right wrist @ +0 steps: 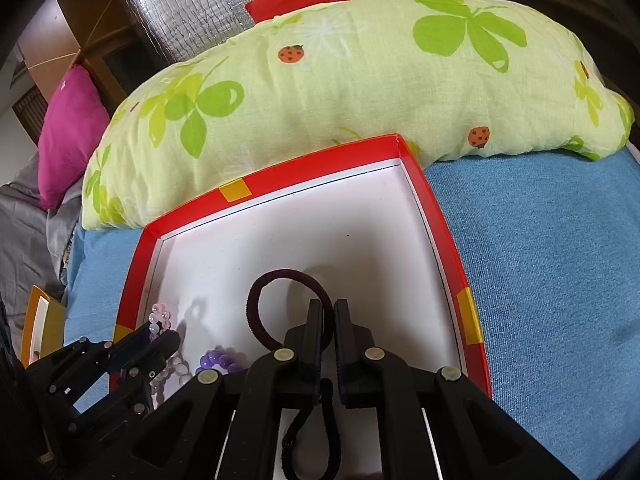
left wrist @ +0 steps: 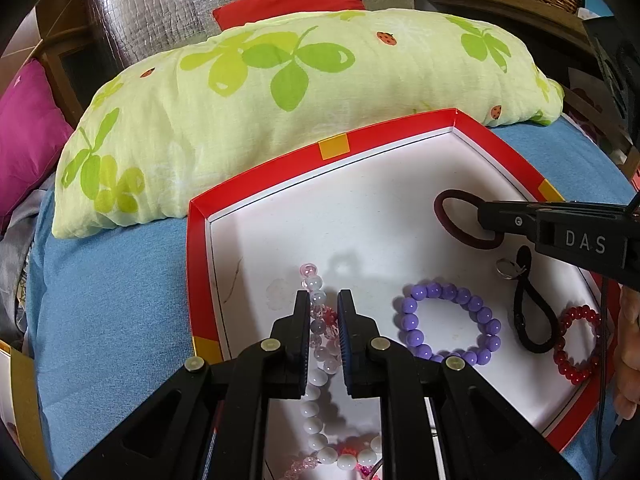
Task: Organize jewelry
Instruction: 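Hold the hair tie and pink-white bracelet just above the red box floor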
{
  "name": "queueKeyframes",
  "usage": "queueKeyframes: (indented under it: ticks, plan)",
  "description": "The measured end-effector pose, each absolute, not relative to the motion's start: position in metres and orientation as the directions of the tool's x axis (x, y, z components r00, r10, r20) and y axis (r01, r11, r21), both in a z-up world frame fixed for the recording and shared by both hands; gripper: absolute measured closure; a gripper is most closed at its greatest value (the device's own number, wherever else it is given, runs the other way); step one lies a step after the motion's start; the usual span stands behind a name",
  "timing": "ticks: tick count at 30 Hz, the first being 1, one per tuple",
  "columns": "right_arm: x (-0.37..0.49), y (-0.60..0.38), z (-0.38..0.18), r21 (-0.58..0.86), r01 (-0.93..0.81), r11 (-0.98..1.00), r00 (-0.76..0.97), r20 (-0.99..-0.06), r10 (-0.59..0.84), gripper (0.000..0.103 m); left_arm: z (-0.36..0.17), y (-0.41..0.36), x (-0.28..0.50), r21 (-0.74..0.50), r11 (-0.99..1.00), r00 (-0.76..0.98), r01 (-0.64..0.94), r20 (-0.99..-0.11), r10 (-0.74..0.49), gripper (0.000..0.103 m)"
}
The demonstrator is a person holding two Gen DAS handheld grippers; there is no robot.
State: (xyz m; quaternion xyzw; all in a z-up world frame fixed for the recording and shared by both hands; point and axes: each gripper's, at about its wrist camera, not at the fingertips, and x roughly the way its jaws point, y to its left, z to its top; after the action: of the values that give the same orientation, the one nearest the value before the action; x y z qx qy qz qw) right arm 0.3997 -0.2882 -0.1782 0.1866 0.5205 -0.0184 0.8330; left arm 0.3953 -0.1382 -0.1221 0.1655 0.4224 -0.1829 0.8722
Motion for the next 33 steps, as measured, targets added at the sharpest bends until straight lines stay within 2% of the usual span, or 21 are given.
queueKeyframes:
  ticks: [27,33]
  plan:
    - [0.3985,-0.2877,-0.1783,0.325,0.216,0.921,0.482,-0.856,0.189,0.095,-0.1265,-0.1451,0.3965,0.163,0.878,0.578,0.451,-0.802,-0.148,0.088]
    - [0.3994,-0.2865,-0.179,0.363,0.218,0.906,0.492,-0.842,0.219,0.095,-0.1274,-0.1462,0.3984,0.174,0.877,0.58,0.447,-0.803,-0.137,0.083]
